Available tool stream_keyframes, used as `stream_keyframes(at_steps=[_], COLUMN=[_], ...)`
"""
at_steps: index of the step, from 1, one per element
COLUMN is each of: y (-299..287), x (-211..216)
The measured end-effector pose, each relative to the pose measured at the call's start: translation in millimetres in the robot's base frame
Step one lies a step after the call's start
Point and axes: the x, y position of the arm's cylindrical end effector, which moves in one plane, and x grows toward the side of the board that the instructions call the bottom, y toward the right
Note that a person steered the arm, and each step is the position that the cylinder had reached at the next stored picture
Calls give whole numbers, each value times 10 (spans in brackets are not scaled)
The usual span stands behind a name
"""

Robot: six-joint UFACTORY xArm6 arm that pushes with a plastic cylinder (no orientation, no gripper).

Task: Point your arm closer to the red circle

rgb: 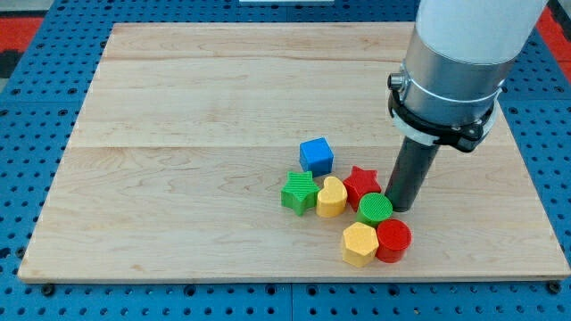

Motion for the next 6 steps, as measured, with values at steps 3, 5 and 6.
stream_keyframes(at_steps=[3, 5, 6], y=[-401, -184, -20], x=[158, -126, -112])
